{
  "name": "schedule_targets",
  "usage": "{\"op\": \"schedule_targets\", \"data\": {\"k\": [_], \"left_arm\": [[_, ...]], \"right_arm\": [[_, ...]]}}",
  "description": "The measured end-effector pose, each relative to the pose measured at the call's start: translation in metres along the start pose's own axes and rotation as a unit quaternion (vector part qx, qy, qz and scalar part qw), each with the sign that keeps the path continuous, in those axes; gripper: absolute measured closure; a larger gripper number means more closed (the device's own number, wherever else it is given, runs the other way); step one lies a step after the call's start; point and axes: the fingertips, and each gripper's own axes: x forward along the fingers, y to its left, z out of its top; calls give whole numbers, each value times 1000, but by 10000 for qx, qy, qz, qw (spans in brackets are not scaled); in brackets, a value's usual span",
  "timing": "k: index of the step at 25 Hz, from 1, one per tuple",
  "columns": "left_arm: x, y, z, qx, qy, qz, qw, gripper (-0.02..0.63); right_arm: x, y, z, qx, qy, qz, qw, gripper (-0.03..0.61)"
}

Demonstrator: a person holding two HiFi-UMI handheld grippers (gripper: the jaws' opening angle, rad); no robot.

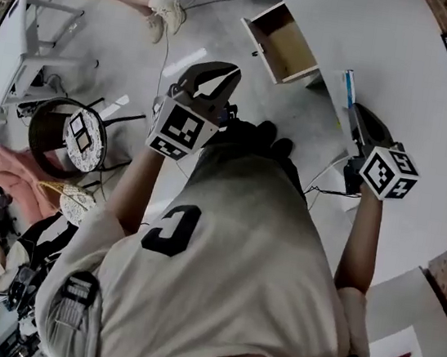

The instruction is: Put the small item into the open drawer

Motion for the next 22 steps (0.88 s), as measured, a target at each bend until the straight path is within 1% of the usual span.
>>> {"op": "schedule_targets", "data": {"k": [4,7,10,12,15,19,22], "left_arm": [[-20,16,-22,-212,93,220,9995,597],[-20,30,-34,-304,61,322,9990,597],[-19,51,-47,-321,-48,325,9989,597],[-20,69,-62,-379,-108,254,9989,597],[-15,104,-80,-421,-160,-11,9990,597],[-9,156,-97,-420,-262,-309,9983,597],[-3,177,-102,-386,-369,-510,9973,597]], "right_arm": [[15,27,-7,-182,89,197,9996,572],[25,35,-6,-259,184,209,9993,572],[43,48,-6,-312,261,170,9990,572],[64,60,-7,-325,335,104,9989,572],[99,75,-2,-263,460,-106,9985,572],[143,91,3,-291,605,-507,9965,572],[168,89,-5,-468,721,-859,9926,572]]}}
